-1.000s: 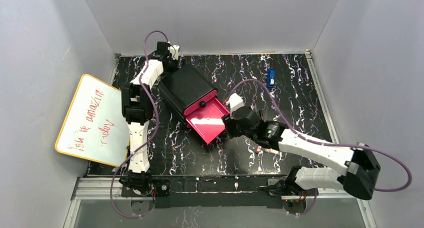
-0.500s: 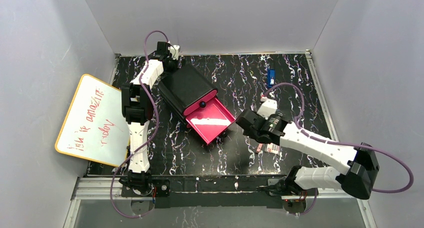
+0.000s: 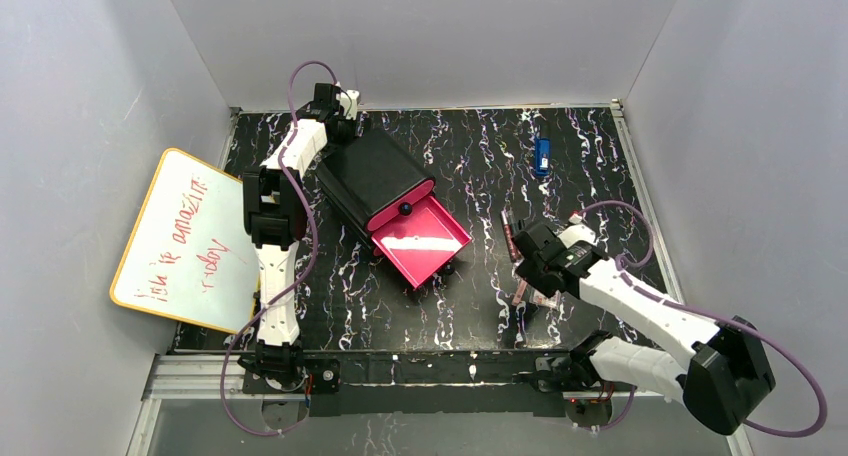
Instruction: Organize the makeup
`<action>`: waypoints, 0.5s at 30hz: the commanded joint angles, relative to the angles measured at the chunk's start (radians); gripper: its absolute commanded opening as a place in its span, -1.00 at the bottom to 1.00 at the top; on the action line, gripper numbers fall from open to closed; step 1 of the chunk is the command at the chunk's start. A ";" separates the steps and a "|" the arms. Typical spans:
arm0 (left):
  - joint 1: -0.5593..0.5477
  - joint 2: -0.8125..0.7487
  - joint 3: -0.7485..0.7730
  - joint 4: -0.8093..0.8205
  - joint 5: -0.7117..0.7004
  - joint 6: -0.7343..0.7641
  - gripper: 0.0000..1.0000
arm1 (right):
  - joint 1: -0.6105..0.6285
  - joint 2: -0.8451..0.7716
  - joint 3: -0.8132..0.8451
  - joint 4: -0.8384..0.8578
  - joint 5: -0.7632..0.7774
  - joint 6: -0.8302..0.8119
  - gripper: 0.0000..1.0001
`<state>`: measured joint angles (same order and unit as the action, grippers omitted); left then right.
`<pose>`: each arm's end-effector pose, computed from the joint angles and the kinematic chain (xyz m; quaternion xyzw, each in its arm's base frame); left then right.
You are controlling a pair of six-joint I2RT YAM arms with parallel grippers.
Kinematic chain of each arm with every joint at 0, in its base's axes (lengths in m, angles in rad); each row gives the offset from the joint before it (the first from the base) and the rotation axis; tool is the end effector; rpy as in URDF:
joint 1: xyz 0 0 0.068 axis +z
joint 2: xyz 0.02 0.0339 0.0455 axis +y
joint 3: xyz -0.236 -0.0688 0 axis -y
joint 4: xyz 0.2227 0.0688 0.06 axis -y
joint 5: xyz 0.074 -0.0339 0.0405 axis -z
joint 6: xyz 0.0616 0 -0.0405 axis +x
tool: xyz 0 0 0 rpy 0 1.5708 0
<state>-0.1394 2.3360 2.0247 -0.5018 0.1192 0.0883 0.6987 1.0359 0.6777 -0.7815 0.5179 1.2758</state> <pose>0.5008 -0.0777 0.1744 0.1272 0.9189 -0.0648 0.3677 0.1594 0.0941 0.1788 0.3212 0.8897 0.0347 0.3227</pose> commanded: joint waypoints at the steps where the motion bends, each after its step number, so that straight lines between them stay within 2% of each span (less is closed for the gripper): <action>1: -0.022 -0.027 0.019 -0.040 0.038 0.001 0.97 | -0.010 0.048 -0.035 0.135 -0.067 -0.014 -0.02; 9: -0.022 -0.024 0.017 -0.040 0.032 0.004 0.97 | -0.024 0.127 -0.049 0.223 -0.086 -0.053 -0.06; 15: -0.022 -0.023 0.017 -0.040 0.032 0.007 0.97 | -0.029 0.141 -0.063 0.222 -0.098 -0.062 -0.06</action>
<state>-0.1394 2.3360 2.0247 -0.5018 0.1192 0.0891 0.6743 1.1797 0.6331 -0.5720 0.4244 1.2255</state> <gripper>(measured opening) 0.983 0.469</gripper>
